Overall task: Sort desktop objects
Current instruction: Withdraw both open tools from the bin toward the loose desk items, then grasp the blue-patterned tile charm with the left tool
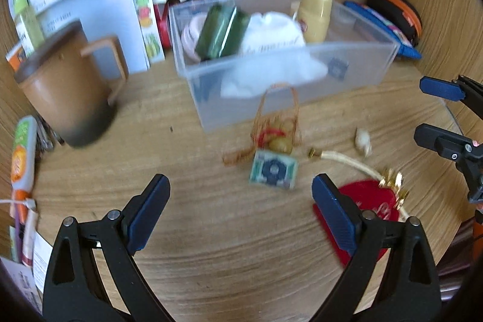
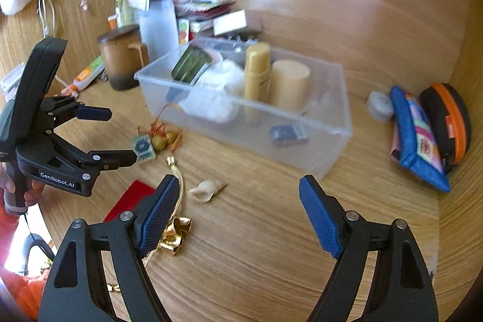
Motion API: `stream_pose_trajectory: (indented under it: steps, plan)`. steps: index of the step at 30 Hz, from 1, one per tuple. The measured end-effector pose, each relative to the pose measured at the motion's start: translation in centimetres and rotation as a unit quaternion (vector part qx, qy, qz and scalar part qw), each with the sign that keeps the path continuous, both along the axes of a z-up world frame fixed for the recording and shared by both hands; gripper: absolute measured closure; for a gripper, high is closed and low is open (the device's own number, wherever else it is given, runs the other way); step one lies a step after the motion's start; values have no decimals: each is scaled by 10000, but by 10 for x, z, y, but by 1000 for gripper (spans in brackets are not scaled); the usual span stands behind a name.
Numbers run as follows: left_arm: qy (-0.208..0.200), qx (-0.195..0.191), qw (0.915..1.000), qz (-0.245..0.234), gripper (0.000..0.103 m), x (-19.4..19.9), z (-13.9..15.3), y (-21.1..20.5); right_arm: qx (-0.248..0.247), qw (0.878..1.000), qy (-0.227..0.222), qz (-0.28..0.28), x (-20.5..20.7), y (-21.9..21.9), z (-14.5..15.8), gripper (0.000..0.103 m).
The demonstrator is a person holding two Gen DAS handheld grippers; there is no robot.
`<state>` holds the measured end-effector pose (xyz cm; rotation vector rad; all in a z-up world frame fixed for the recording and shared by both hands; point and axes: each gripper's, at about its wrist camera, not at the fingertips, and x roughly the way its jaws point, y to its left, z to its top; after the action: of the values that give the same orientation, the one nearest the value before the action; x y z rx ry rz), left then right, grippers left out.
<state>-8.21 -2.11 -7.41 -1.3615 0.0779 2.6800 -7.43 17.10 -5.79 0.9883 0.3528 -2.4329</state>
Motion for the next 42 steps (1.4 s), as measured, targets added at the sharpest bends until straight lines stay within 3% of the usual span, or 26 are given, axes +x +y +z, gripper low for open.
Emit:
stream_pose_trajectory:
  steps: [4, 9, 14, 20, 30, 33, 36, 42]
  plan:
    - [-237, 154, 9996, -3, 7, -2, -12, -2, 43, 9996, -232, 122, -3, -6, -14, 38]
    - [-173, 270, 9995, -58, 7, -4, -12, 0, 145, 9987, -436, 211, -9, -11, -27, 47]
    - [-67, -8, 9998, -205, 21, -6, -15, 9, 265, 9980, -496, 303, -11, -14, -34, 50]
    - [25, -69, 9995, -317, 28, -12, -15, 13, 396, 9967, -525, 482, -15, -23, -39, 50]
    - [103, -56, 9987, -498, 45, -20, -13, 15, 413, 9951, -635, 638, -27, -39, -46, 68]
    - [125, -50, 9986, -514, 53, -20, -13, 16, 430, 9953, -579, 647, -27, -42, -47, 70]
    - [142, -55, 9985, -531, 69, -19, -13, 13, 439, 9954, -563, 636, -27, -43, -47, 70]
    - [98, 80, 9991, -399, 70, -12, -11, 1, 389, 9961, -585, 542, -27, -39, -45, 73]
